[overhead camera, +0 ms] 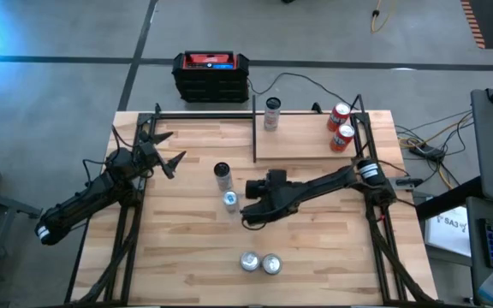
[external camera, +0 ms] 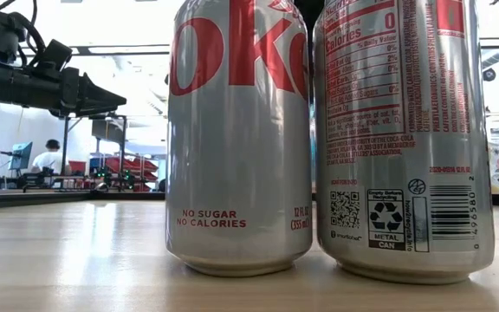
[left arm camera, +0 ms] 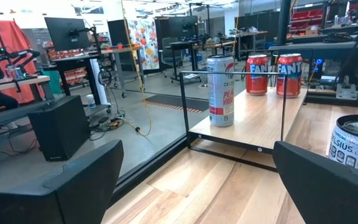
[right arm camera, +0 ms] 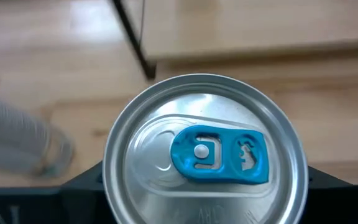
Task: Place canned beverage on shelf
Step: Put the right blue soda can on the shelf
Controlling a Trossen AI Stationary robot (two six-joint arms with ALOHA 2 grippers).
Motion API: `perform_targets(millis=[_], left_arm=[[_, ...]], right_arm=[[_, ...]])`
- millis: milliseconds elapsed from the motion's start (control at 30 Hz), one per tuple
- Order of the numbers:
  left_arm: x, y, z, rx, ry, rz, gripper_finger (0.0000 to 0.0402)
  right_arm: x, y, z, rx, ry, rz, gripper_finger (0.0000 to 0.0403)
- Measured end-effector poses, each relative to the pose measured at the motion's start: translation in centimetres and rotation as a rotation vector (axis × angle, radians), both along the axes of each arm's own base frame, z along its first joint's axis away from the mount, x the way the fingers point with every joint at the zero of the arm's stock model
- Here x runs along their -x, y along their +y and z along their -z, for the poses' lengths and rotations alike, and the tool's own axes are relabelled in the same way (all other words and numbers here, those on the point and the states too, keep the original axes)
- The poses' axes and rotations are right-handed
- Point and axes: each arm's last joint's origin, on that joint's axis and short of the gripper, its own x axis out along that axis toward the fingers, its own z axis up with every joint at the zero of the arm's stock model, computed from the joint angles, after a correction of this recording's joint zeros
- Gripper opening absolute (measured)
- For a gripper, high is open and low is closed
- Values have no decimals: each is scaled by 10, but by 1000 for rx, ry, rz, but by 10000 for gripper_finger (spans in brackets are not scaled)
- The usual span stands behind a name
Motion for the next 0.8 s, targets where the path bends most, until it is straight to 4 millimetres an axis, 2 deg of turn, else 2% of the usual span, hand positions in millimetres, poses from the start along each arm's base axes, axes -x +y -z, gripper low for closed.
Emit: perform_targets(millis=[167, 300, 467, 800], left_arm=[[0, 0, 0, 0, 0, -1, 398], [0, 0, 0, 0, 0, 0, 398], [0, 0, 0, 0, 0, 0, 398], [0, 0, 0, 0, 0, 0, 398]], right_arm=[[15, -14, -22, 19, 16, 64, 215], [23, -34, -32, 34, 64, 122, 215], [27, -59, -33, 52, 111, 193, 215], [28, -102, -33, 53, 76, 348, 215]])
